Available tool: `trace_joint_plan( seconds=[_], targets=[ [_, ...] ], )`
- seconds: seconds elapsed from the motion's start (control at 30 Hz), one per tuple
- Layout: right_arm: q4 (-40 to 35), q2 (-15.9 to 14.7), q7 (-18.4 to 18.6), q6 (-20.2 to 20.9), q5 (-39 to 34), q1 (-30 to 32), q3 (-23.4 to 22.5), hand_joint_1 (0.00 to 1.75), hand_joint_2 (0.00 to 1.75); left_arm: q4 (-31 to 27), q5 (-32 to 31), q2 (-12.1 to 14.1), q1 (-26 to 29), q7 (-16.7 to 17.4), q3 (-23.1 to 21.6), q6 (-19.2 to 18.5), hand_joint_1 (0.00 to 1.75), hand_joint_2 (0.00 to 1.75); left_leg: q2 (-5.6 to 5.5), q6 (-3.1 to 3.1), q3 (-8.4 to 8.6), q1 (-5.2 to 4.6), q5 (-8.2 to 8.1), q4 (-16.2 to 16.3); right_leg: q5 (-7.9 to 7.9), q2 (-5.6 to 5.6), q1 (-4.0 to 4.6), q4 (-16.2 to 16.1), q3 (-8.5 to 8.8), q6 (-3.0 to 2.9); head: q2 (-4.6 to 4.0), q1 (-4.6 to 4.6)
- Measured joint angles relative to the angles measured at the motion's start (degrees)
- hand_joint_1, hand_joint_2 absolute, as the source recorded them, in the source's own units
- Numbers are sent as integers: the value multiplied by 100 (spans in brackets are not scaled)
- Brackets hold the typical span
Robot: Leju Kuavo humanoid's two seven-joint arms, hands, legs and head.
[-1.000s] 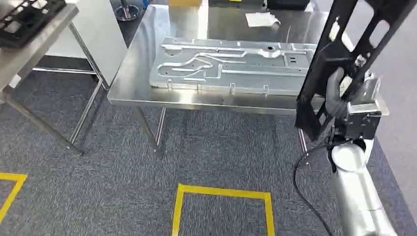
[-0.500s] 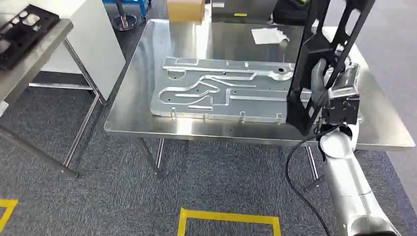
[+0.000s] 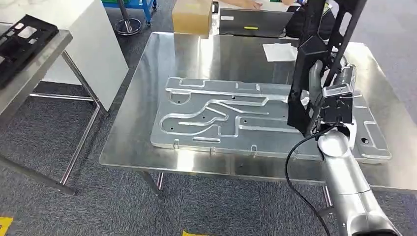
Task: Take the parts from the cabinet and place them on the table.
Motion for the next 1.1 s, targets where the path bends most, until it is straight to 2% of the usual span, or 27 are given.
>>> trace_joint_plan(
  seconds=[0.03,0.07,0.13,0.17,0.2,0.23,0.3,0.33,0.37,0.4,0.47,0.5,0.53,0.6,0.63,0.67,0.7,0.73,0.8,0.83,0.87,0.9,0.97,1.0,1.03,1.07,1.1],
  targets=[
    [4,-9,0,-17,22,-2,0,175,175,0,0,-6,-3,0,0,-6,0,175,50,-25,-213,6,12,346,-41,-16,-7,-51,73,-44,0,0],
    [17,-9,0,-39,50,-3,0,175,175,0,0,-9,-22,0,0,-15,0,175,69,-52,-436,33,-133,654,-91,-25,-10,-75,136,-54,0,0],
    [61,-11,13,-83,181,-6,22,175,175,0,2,-7,-27,2,-2,-20,0,175,97,-103,-836,88,-662,1096,-211,-24,-11,-78,262,-55,0,0],
    [88,-11,35,-107,271,-11,37,175,175,0,7,-2,-25,0,-2,-20,0,175,106,-119,-967,106,-760,1139,-270,-20,-11,-78,333,-51,0,0],
    [116,-17,66,-129,376,-23,46,175,175,0,13,0,-25,0,-2,-26,0,175,108,-129,-1000,118,-638,996,-326,-13,-13,-77,406,-43,0,0],
    [149,-28,101,-164,507,-45,57,175,175,0,20,2,-25,-2,-2,-33,0,175,109,-128,-952,126,-373,684,-380,-10,-19,-77,478,-29,0,0],
    [236,-70,184,-225,768,-147,101,175,175,0,42,15,-19,-4,-2,-55,0,175,115,-124,-737,131,431,-217,-478,-9,-37,-77,615,15,0,0],
    [308,-98,210,-260,885,-217,144,175,175,0,46,18,-4,-4,-2,-72,0,175,113,-97,-718,113,537,-454,-521,-3,-32,-61,660,57,0,2],
    [358,-113,216,-277,918,-271,177,175,175,0,46,20,-26,-9,-2,-83,0,175,131,-49,-704,88,378,-609,-546,12,-20,-52,626,93,0,-2],
    [391,-135,245,-280,935,-303,196,175,175,0,50,20,-34,-9,-2,-85,0,175,121,19,-682,95,516,-544,-581,10,-3,-46,624,134,2,0],
    [475,-175,447,-49,1168,-428,267,175,175,0,55,20,-24,-15,-2,-98,0,175,113,70,-673,81,496,-558,-615,5,-8,-66,659,195,0,7],
    [602,-225,733,195,1522,-566,365,175,175,0,55,18,-31,-22,-2,-122,0,175,125,98,-623,114,513,-613,-682,0,-33,-31,647,229,0,0],
    [772,-269,919,385,1888,-715,490,175,175,0,57,18,-34,-39,-2,-131,0,175,129,119,-598,114,501,-634,-780,-28,-24,143,583,247,0,2],
    [1137,-282,1185,626,2618,-967,715,175,175,0,59,22,-54,-50,-2,-153,0,175,128,164,-577,109,479,-634,-1142,-29,-24,975,152,286,0,4],
    [1374,-234,1292,783,2972,-1090,835,175,175,0,59,24,-60,-52,-2,-166,0,175,129,179,-564,101,466,-634,-1273,-29,-26,1399,-94,293,0,2],
    [1629,-183,1414,919,3304,-1172,978,175,175,0,61,24,-67,-52,-2,-184,0,175,125,193,-548,96,449,-634,-1281,-32,-24,1690,-300,293,0,4],
    [1848,-121,1512,992,3590,-1221,1116,175,175,0,66,24,-75,-52,-2,-194,0,175,110,191,-525,96,434,-634,-1125,-31,-22,1653,-345,282,0,4],
    [2064,-48,1576,1021,3762,-1310,1238,175,175,0,72,22,-74,-52,-4,-208,0,175,100,188,-493,90,412,-632,-850,-31,-17,1362,-269,255,0,4],
    [2354,55,1609,1036,3908,-1414,1425,175,175,-2,72,22,-90,-52,-7,-208,0,175,73,178,-431,69,375,-632,-240,-30,7,421,80,161,0,4],
    [2452,92,1615,1047,3978,-1460,1475,175,175,0,72,11,-82,-52,-9,-208,0,175,55,167,-438,73,358,-641,-186,-30,36,148,195,103,0,4],
    [2562,137,1622,1103,4050,-1537,1524,175,175,-2,72,6,-96,-52,-9,-208,0,175,37,141,-462,38,355,-610,-172,-39,59,48,204,87,0,-2],
    [2695,193,1650,1257,4171,-1603,1583,175,175,-2,70,11,-94,-50,-11,-212,0,175,37,116,-482,61,361,-621,-247,-40,70,-15,249,73,0,4],
    [2929,337,1703,1454,4363,-1641,1659,175,175,-2,55,11,-96,-46,-20,-227,0,175,47,59,-460,71,366,-662,-265,-26,83,-64,261,43,0,0],
    [3061,415,1703,1545,4423,-1622,1689,175,175,-2,48,28,-102,-44,-22,-243,0,175,47,22,-467,44,315,-644,-238,-42,-11,-160,335,16,0,0],
    [3221,524,1703,1648,4491,-1620,1729,175,175,-2,37,26,-96,-35,-26,-275,0,175,66,-26,-498,64,235,-517,-232,-49,-4,-202,381,3,0,2],
    [3336,575,1703,1705,4533,-1622,1760,175,175,-2,33,26,-99,-33,-31,-297,0,175,73,-53,-649,77,61,-198,-236,-61,-7,-202,392,-30,0,0],
    [3464,638,1703,1738,4566,-1596,1790,175,175,-2,31,31,-106,-33,-35,-319,0,175,80,-83,-874,99,-143,243,-243,-65,-6,-201,395,-35,0,0]
  ],
)
